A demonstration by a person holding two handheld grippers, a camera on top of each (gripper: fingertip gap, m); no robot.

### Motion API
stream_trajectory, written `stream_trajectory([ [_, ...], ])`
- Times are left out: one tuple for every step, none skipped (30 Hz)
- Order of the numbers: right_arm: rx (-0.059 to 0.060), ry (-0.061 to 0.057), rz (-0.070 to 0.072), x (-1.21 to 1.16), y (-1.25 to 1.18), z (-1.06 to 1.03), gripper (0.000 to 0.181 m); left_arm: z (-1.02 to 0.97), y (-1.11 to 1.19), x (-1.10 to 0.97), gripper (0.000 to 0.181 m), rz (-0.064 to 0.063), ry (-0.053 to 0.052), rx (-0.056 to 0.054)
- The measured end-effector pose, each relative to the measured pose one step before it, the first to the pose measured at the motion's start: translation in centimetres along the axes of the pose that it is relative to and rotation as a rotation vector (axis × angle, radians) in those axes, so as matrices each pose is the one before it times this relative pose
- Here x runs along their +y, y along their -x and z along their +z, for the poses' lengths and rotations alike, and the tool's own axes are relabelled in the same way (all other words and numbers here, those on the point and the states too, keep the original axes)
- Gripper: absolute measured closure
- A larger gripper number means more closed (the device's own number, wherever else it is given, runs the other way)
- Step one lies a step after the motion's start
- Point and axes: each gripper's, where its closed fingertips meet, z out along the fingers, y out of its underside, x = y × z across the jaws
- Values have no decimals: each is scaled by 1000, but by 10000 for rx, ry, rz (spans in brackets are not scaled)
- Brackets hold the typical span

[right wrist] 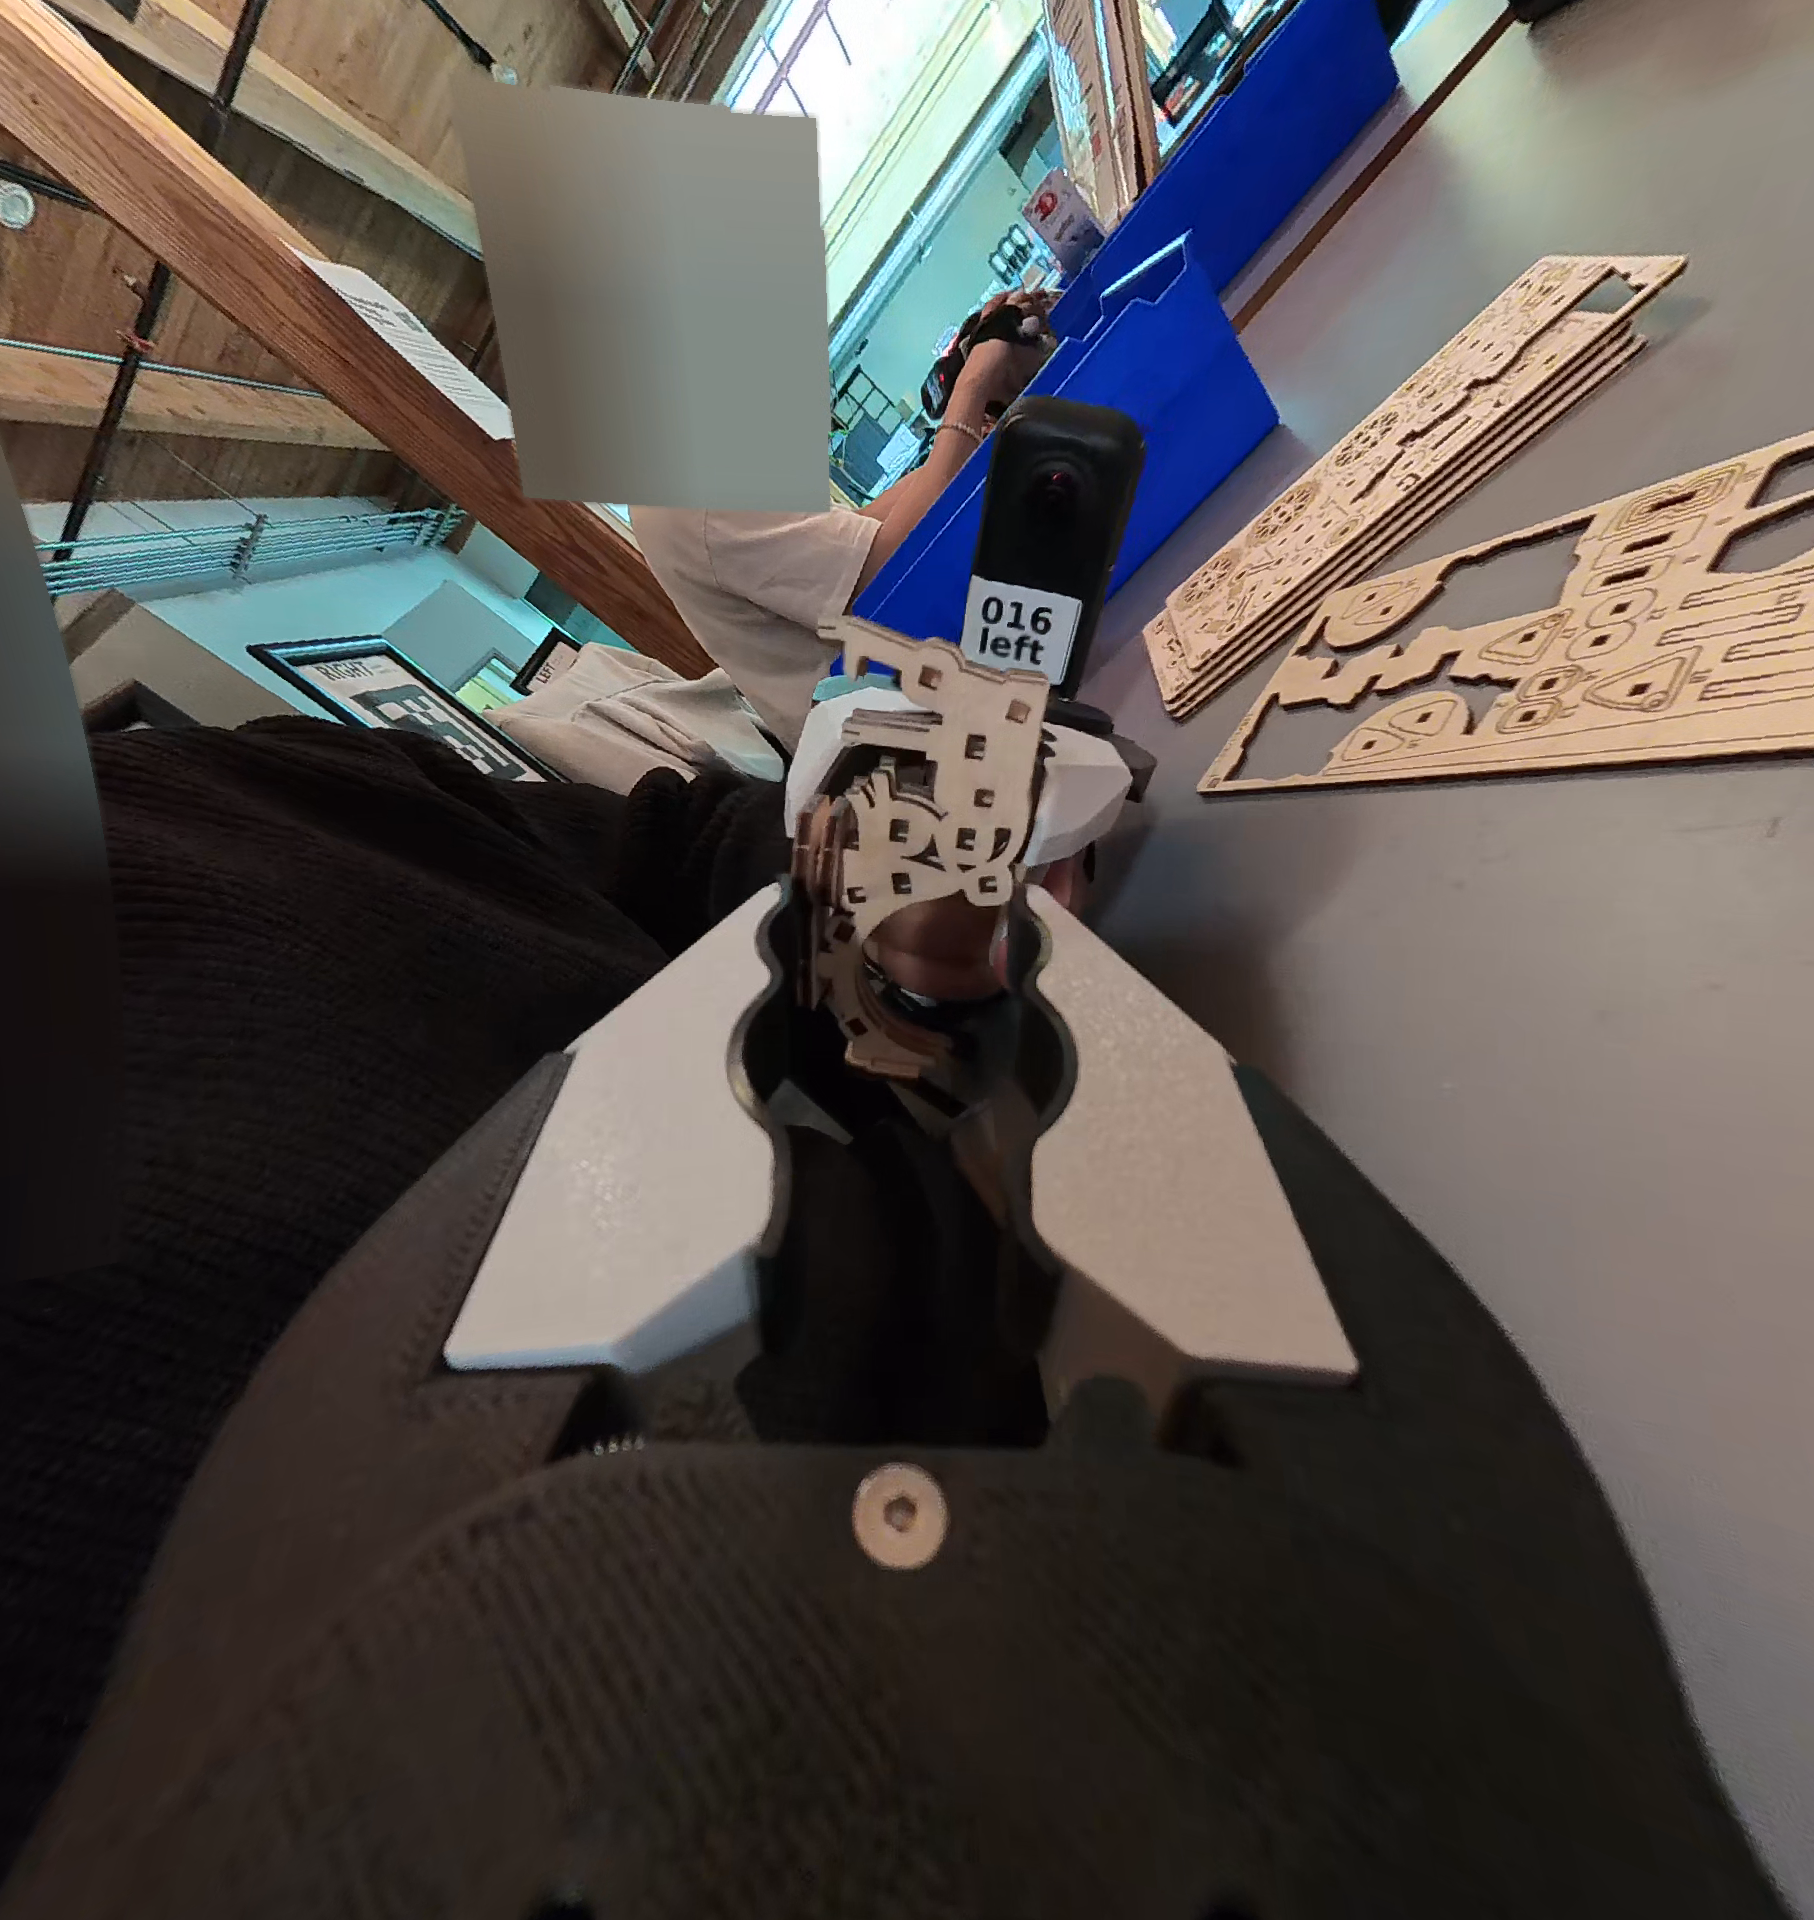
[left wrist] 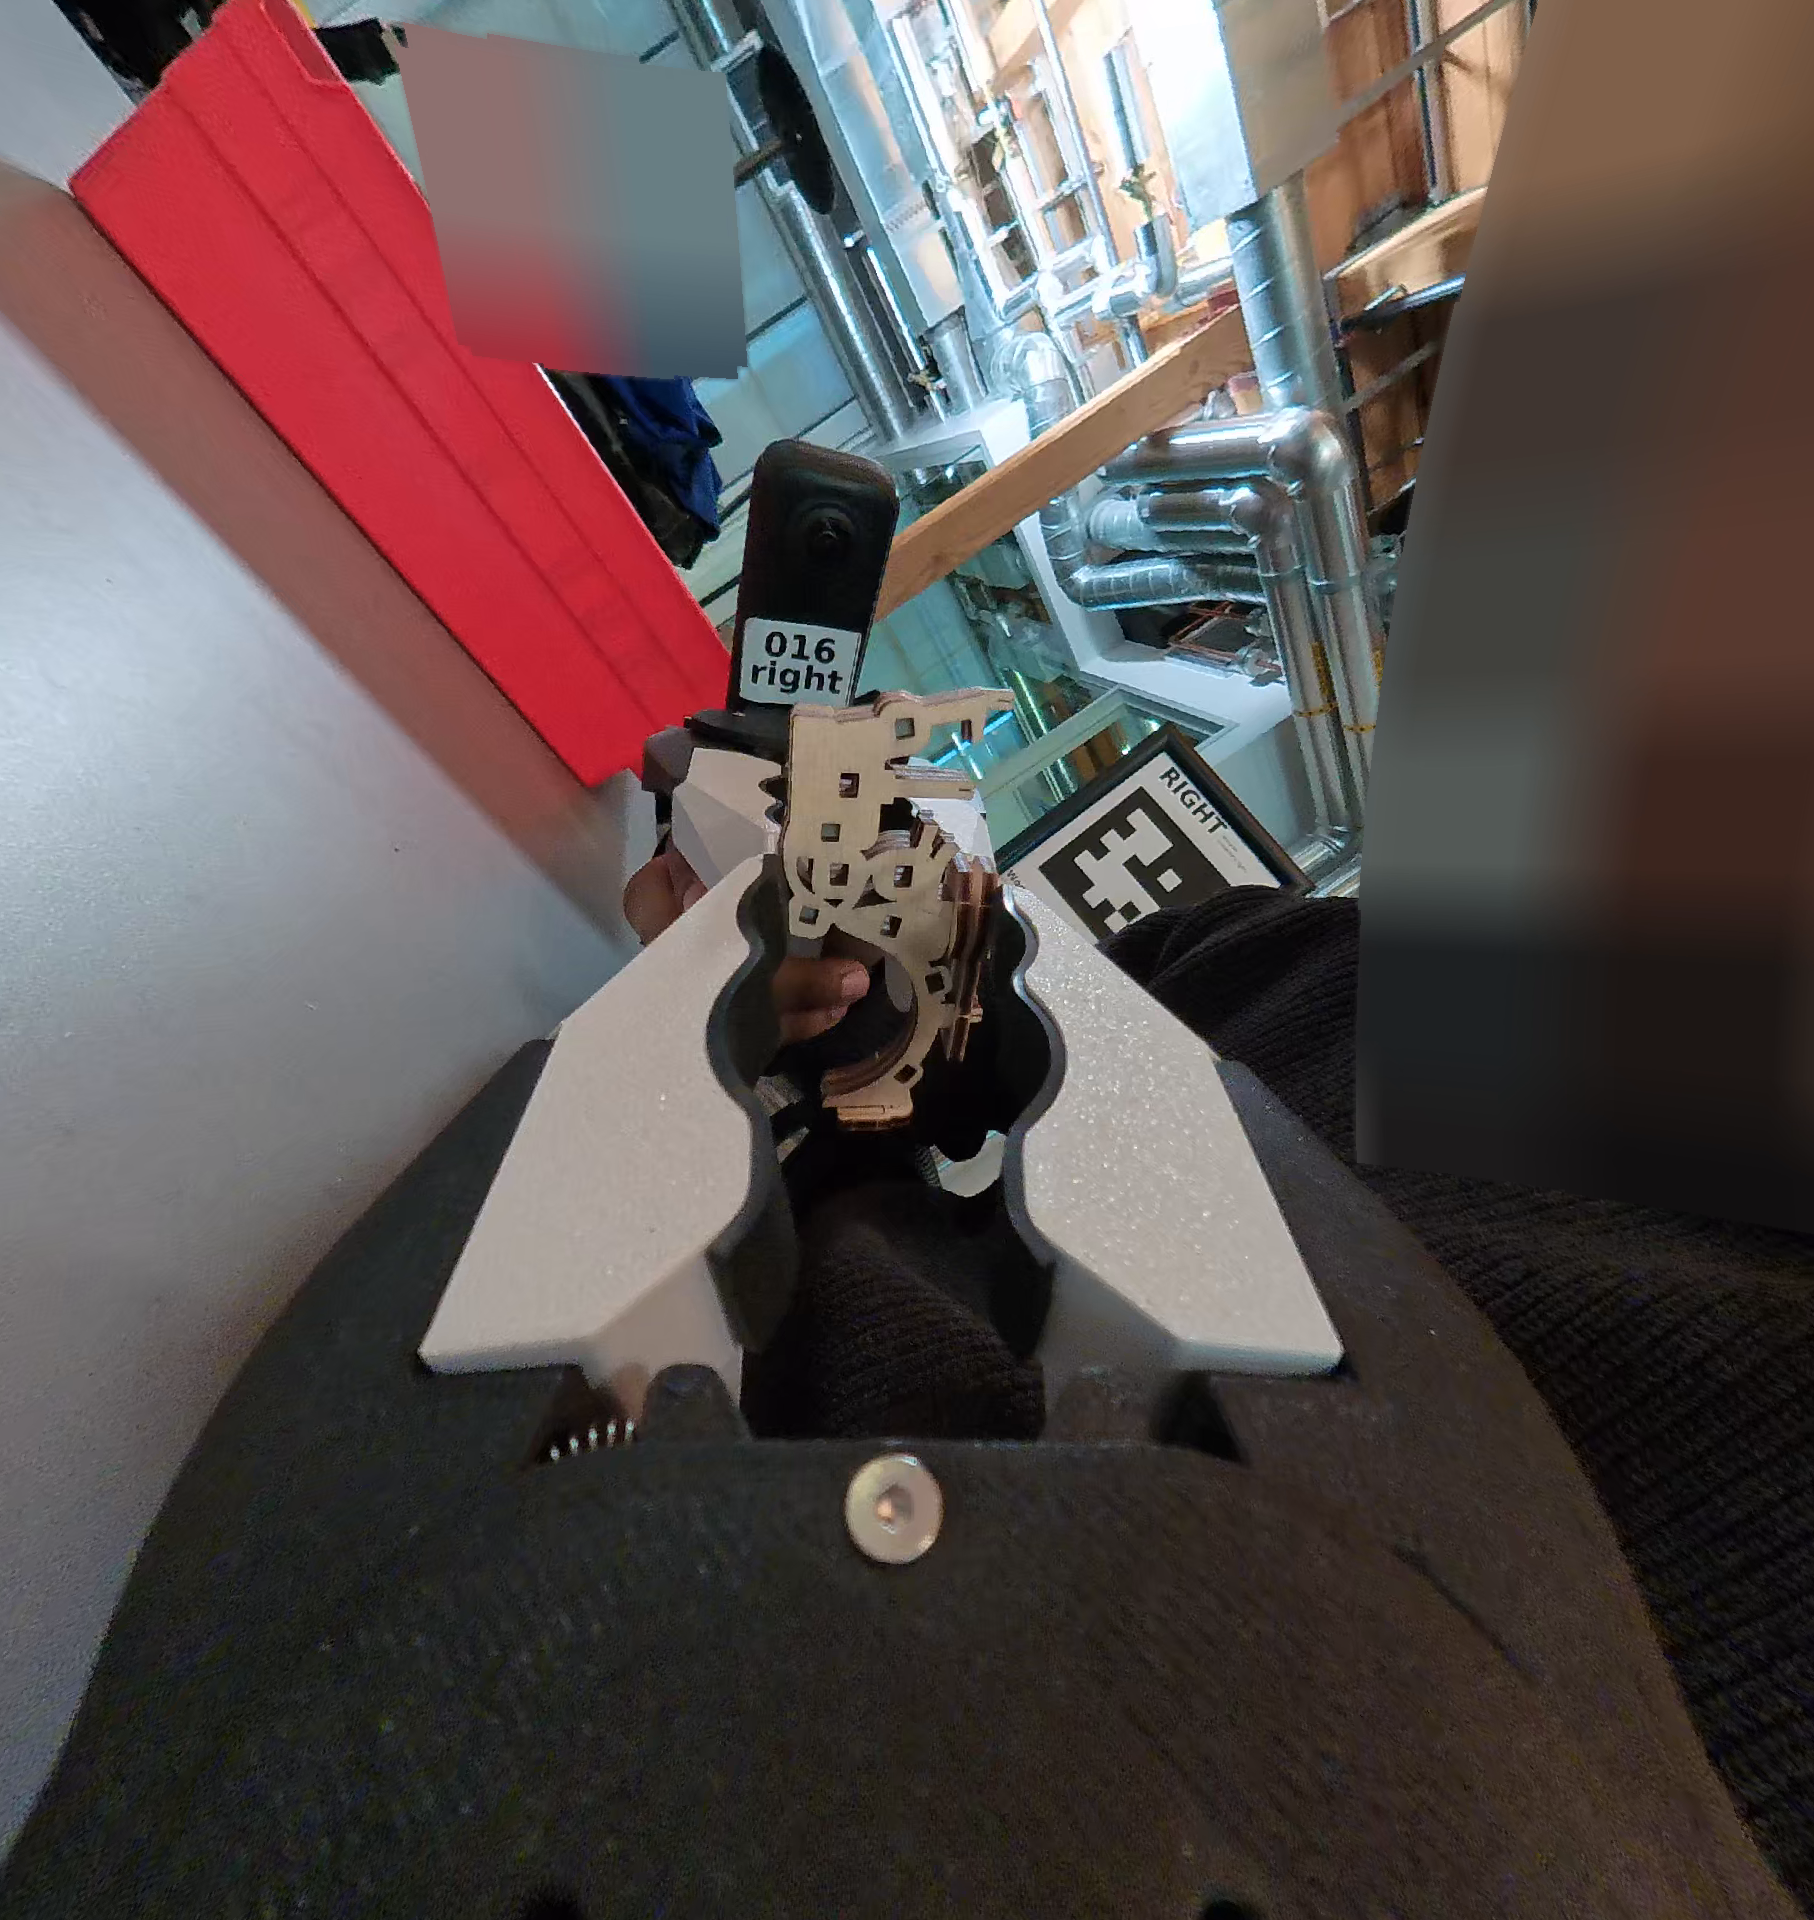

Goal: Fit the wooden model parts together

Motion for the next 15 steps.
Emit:
stream_trajectory([
  [-25,-3,86,40,-65,-53,141,-7,87,27,143,-17,17,-45],
  [-11,15,117,74,-94,-37,141,-16,118,-15,143,-57,2,-32],
  [-12,-4,88,85,-93,-12,138,-50,85,-69,143,-62,-47,-7],
  [-36,-25,74,35,-35,24,136,-46,94,-41,143,-53,-30,-33],
  [-63,-42,69,-40,35,22,135,-10,78,19,143,-18,20,-34],
  [-48,-41,50,-59,36,0,137,2,4,17,143,-2,7,-5],
  [22,-7,2,-20,-63,-23,141,31,-55,17,143,-25,9,25],
  [40,4,-21,11,-78,-32,142,20,17,31,143,4,18,-22],
  [-6,-1,17,6,-11,-14,142,2,18,2,143,-6,2,-6],
  [-32,-1,45,2,28,15,142,5,-22,29,143,-45,12,33],
  [-34,-11,45,-4,10,14,142,-2,-7,-13,143,-33,-13,17],
  [-36,1,41,11,10,6,143,5,-5,24,143,-5,0,1],
  [-54,23,42,31,27,-10,143,33,-14,54,143,-12,19,12],
  [-62,30,60,34,59,-1,144,20,-47,16,143,-17,-11,24],
  [-65,41,39,19,88,7,144,35,-76,19,143,-14,-22,41],
])
